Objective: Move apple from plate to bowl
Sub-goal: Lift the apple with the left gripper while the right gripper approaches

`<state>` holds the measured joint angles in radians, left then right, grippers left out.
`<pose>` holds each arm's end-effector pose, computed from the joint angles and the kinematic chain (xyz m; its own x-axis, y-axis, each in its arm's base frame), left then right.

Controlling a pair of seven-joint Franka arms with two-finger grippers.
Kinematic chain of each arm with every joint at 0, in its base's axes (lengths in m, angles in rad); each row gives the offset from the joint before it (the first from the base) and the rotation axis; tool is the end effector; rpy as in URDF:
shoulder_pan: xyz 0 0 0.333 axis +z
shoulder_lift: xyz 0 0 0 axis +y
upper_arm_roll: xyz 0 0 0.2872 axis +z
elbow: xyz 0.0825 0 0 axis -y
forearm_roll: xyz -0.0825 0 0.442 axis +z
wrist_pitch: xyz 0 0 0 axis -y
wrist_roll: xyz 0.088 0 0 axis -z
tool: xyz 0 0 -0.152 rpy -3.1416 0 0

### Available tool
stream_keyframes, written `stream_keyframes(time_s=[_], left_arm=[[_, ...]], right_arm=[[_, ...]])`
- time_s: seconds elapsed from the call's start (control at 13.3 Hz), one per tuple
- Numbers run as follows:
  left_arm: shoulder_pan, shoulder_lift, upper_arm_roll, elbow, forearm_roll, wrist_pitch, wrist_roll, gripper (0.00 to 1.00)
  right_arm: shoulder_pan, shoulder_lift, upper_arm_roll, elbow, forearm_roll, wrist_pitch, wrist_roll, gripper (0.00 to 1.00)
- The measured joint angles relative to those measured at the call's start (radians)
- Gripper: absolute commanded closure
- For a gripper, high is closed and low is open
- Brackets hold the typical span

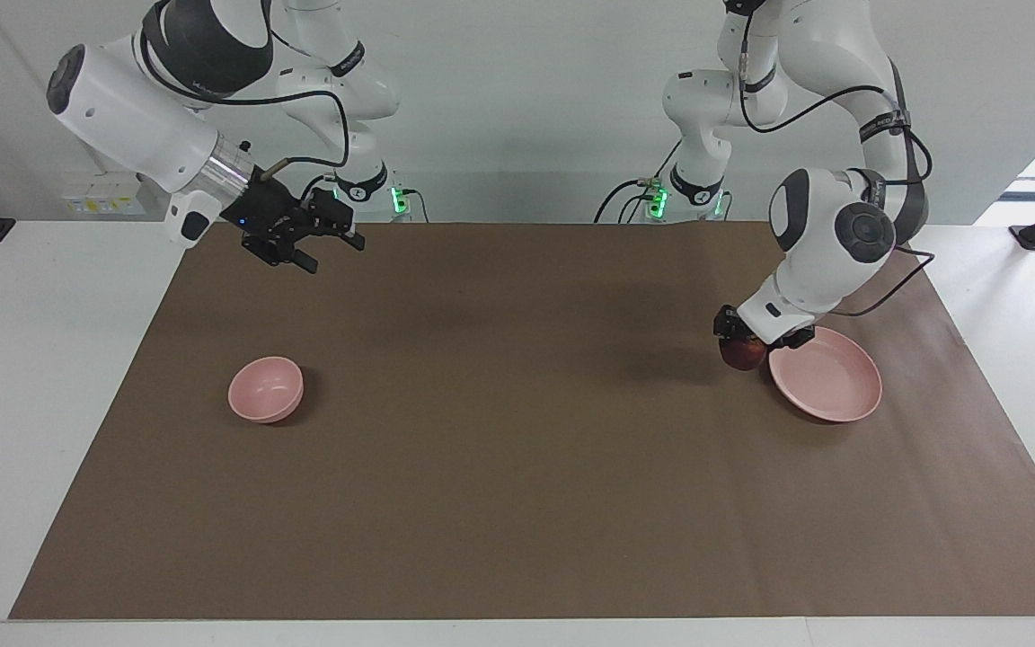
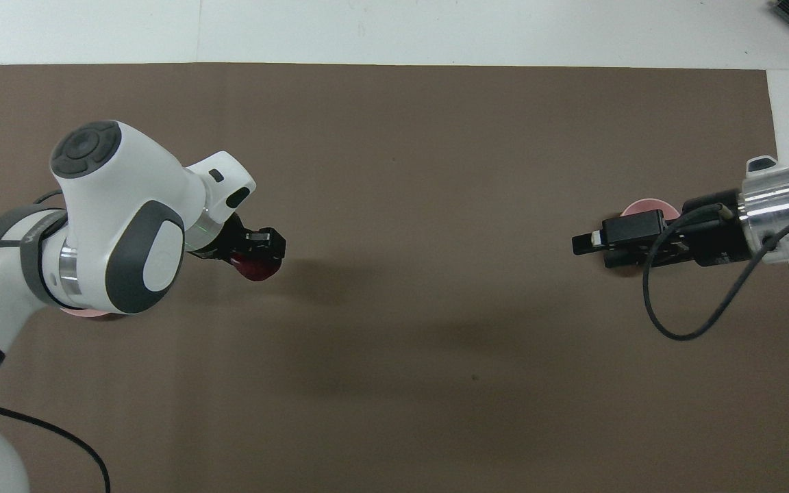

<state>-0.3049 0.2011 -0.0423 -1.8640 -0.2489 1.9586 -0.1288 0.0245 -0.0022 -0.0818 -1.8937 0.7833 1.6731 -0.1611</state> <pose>0.5923 -0.2422 0.3036 0.9815 -0.1250 -0.1451 -0.0932 -0.9736 0.2081 0.5982 0.0662 0.4312 0.9908 -0.0142 -0.1343 -0.1051 -0.7060 -0.7004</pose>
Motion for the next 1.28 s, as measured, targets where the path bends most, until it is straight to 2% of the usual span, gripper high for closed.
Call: stream_keyframes(time_s=[0.23,0.38,0.6,0.83,0.98,1.28], left_arm=[[-0.077,0.001,-0.001,0.016,-0.073,0.013,-0.079,1.00],[-0.098,0.005,0.000,0.034,-0.158,0.013,-0.129,1.00],[-0.149,0.037,-0.004,0.113,-0.251,0.014,-0.264,1.00],[-0.173,0.077,-0.014,0.189,-0.466,0.013,-0.366,1.00],[-0.175,0.086,-0.028,0.203,-0.582,0.011,-0.446,1.00],[-0.174,0.090,-0.032,0.205,-0.887,0.011,-0.787,1.00]], right_arm=[[0.000,0.005,0.001,-0.041,0.103,0.001,-0.046,0.00],[0.005,0.005,0.002,-0.060,0.122,0.001,-0.063,0.00],[0.008,0.005,0.004,-0.071,0.168,0.001,-0.064,0.00],[0.007,0.005,0.003,-0.077,0.233,-0.021,-0.068,0.00],[0.004,0.005,0.002,-0.078,0.255,-0.049,-0.098,0.00],[-0.034,0.005,0.000,-0.078,0.259,-0.120,-0.201,0.00]])
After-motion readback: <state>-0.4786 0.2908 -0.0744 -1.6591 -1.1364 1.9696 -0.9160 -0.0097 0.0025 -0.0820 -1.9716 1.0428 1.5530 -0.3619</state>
